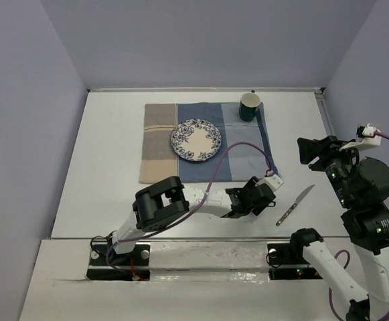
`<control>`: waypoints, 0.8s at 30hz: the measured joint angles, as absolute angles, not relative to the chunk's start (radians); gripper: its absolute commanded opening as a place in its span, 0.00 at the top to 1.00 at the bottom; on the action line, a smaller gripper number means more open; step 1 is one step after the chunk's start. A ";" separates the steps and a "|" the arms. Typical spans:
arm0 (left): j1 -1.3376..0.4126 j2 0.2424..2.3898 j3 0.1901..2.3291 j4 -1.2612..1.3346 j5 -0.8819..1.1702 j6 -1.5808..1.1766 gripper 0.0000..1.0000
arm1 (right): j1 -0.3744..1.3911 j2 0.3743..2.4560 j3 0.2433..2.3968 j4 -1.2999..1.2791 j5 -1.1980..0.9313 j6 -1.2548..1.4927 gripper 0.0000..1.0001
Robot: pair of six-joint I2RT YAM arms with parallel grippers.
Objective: Set the dinner table for one person
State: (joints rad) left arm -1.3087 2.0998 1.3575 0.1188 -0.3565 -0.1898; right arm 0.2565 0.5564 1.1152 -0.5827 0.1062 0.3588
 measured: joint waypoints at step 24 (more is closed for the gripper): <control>-1.262 1.494 1.007 0.289 -0.480 -0.222 1.00 | 0.257 0.603 1.117 -0.591 0.093 0.370 0.45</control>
State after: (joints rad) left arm -1.2625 1.4940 1.0065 0.2893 -0.4805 -0.2218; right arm 0.2565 0.6025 1.1172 -0.5907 0.0933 0.3702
